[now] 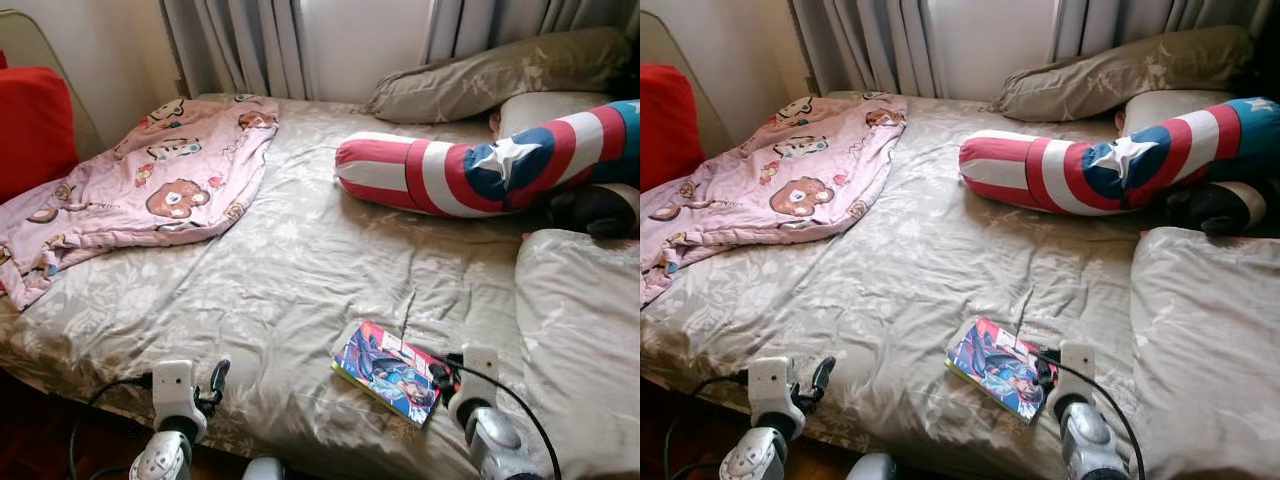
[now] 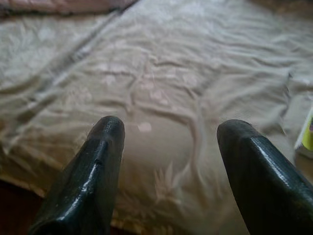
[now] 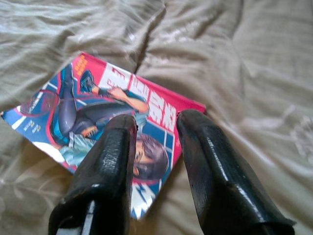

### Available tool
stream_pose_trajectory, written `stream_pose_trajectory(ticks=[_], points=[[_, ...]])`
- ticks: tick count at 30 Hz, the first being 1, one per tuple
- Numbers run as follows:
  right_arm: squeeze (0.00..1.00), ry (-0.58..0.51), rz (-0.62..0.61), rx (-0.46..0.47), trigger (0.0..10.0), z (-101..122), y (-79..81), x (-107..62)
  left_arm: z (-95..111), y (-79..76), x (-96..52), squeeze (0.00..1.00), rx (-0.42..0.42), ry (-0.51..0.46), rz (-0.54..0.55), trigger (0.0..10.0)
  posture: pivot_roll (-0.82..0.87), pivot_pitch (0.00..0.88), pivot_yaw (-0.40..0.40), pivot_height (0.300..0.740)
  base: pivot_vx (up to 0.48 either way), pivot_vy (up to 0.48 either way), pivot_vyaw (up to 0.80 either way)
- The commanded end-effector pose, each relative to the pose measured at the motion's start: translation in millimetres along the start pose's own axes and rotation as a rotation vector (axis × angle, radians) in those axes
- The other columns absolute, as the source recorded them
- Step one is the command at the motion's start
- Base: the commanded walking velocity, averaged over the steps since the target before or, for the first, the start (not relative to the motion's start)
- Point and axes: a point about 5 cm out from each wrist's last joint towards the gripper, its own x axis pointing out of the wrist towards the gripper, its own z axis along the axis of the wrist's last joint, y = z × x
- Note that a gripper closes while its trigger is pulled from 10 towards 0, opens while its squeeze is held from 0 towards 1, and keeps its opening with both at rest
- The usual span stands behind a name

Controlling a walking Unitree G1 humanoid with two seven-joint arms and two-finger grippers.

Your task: Clean up the room

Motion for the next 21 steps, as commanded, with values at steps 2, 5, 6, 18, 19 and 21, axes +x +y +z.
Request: stream_pose_trajectory(ticks=[2,5,6,18,19,21], points=[[0.0,0.016,-0.008,0.043,10.0,-3,0.0,-0.5,-1,-0.3,3.0,0.0,0.007,0.015,0.001,10.0,0.07,0.0,0.024,0.705,0.0,0.0,0.0],[0.0,0.076,-0.075,0.168,10.0,-17,-10.1,-5.7,-15,0.0,3.7,0.0,0.003,0.109,0.01,10.0,0.07,0.0,0.022,0.72,0.0,0.0,0.0],[0.0,0.091,-0.095,0.199,10.0,-21,-12.8,-7.1,-18,0.6,3.6,0.0,0.001,0.135,0.016,10.0,0.07,0.0,0.023,0.725,0.0,0.0,0.0],[0.0,0.265,-0.181,0.17,10.0,-64,-27.3,-28.9,-67,3.4,-22.3,0.0,0.03,0.448,0.062,10.0,0.04,0.0,0.035,0.739,0.0,0.0,0.0],[0.0,0.265,-0.181,0.17,10.0,-64,-27.3,-28.9,-67,3.4,-22.3,0.0,0.03,0.448,0.062,10.0,0.04,0.0,0.035,0.739,0.0,0.0,0.0],[0.0,0.274,-0.187,0.171,10.0,-67,-27.5,-30.4,-70,3.3,-24.8,0.0,0.029,0.465,0.065,10.0,0.04,0.0,0.035,0.739,0.0,0.0,0.0]])
